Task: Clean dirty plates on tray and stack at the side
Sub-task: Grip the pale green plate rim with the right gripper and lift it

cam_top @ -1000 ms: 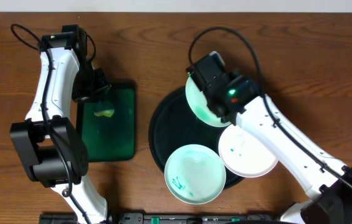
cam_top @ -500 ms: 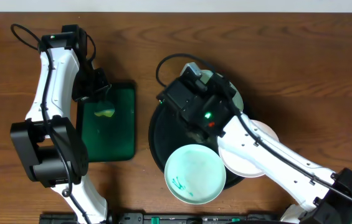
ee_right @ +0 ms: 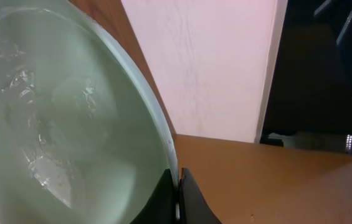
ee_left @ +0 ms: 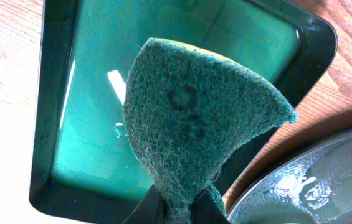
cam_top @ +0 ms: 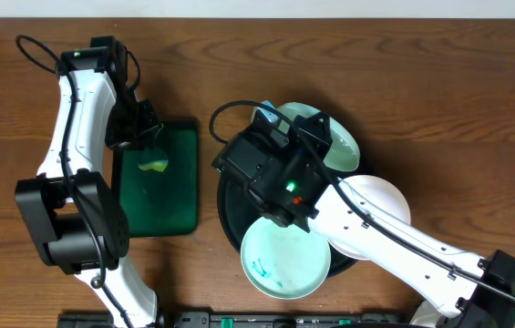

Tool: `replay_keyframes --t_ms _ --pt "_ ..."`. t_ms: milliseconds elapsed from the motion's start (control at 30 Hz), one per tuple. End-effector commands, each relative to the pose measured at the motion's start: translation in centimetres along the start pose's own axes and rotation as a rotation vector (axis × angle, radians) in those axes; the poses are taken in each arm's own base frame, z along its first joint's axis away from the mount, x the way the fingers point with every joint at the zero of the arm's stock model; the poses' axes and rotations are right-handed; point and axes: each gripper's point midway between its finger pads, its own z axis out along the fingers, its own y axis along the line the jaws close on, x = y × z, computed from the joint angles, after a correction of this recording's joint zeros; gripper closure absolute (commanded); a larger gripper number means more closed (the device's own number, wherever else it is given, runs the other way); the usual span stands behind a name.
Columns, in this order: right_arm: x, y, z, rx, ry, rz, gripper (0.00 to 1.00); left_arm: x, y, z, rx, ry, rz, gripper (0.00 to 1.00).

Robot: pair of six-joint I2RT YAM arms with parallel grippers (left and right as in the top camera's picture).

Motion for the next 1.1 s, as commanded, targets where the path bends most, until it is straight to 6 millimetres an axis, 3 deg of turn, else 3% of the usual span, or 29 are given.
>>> replay_keyframes --t_ms 0,633,767,900,1000,1067 --pt "-0.1 -2.1 -0.9 0.055 -0.01 0.032 0.99 0.2 0.1 0.1 0.0 0.007 0.007 0.93" --pt "-0.4 -1.8 -0.8 0.037 -0.021 0.078 0.99 0.3 0.2 0.3 -0.002 0.013 0.006 0.92" --pt "-1.1 1.1 -0.5 -0.146 -0.052 0.192 0.99 0.4 0.2 0.3 -0.002 0.013 0.006 0.93" --pt "-2.6 6.7 -1.4 -0.546 -0.064 0.399 0.99 0.3 0.2 0.3 -0.002 0.012 0.007 0.93" --pt "-3.8 8.7 -2.3 -0.753 -0.036 0.583 0.99 0.3 0.1 0.3 -0.002 0.011 0.007 0.93" --pt "-4.2 8.9 -2.2 -0.812 0.004 0.713 0.99 0.3 0.1 0.3 -0.001 0.01 0.007 0.93"
